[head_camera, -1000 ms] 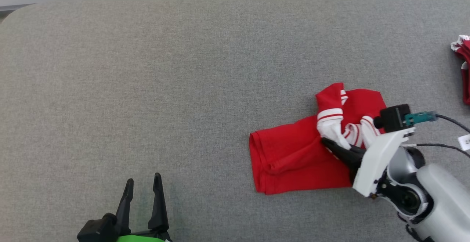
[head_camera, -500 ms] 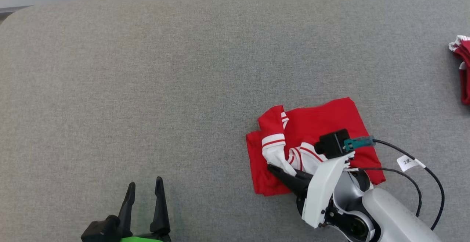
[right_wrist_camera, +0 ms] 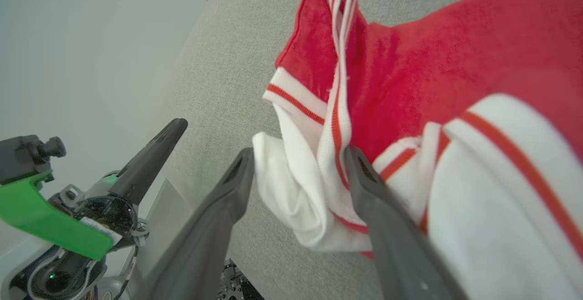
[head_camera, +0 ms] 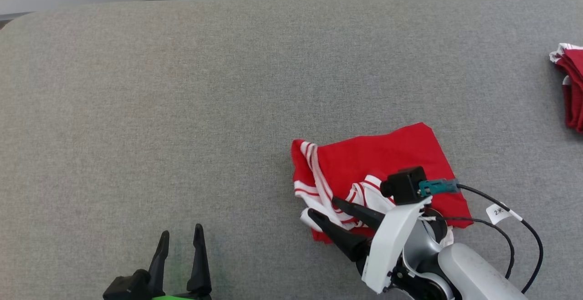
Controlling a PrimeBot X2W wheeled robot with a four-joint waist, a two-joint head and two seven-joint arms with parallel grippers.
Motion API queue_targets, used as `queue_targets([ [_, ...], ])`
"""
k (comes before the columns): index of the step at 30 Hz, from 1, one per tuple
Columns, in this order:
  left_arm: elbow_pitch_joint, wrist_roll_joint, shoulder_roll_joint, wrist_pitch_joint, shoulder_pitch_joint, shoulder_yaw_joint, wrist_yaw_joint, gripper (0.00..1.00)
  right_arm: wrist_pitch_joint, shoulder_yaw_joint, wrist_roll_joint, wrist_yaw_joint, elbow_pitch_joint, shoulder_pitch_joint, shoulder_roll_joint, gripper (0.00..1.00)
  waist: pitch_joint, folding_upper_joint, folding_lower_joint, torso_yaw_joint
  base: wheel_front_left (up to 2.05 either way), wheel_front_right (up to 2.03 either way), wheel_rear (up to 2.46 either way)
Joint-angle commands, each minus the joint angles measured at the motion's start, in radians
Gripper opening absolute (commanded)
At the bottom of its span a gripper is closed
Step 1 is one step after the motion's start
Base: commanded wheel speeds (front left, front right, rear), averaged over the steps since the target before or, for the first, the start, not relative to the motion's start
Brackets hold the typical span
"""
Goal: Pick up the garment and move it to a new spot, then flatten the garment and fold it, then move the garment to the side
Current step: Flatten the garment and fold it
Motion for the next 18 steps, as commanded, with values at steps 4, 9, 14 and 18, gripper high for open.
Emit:
queue_targets([
  [4,0.01,0.002,0.002,-0.002,0.001,0.008,-0.006,1.0,-0.033,0.036,0.027,0.0,-0.072,0.022,-0.032,1.0,-0.016,0.0,0.0,-0.007,0.0,0.0,0.0],
  [9,0.009,-0.005,0.002,-0.002,0.017,0.018,-0.003,1.0,-0.131,0.02,0.039,0.0,-0.179,0.049,-0.103,1.0,-0.041,0.0,0.0,-0.015,0.0,0.0,0.0],
  [14,0.007,-0.01,0.002,-0.002,0.029,0.029,-0.002,1.0,-0.287,-0.099,-0.038,0.0,-0.199,0.094,-0.174,1.0,-0.066,0.0,0.0,-0.027,0.0,0.0,0.0],
  [18,0.008,-0.015,0.002,-0.002,0.035,0.027,-0.007,1.0,-0.391,-0.213,-0.14,0.0,-0.11,0.154,-0.211,1.0,-0.09,0.0,0.0,-0.029,0.0,0.0,0.0],
])
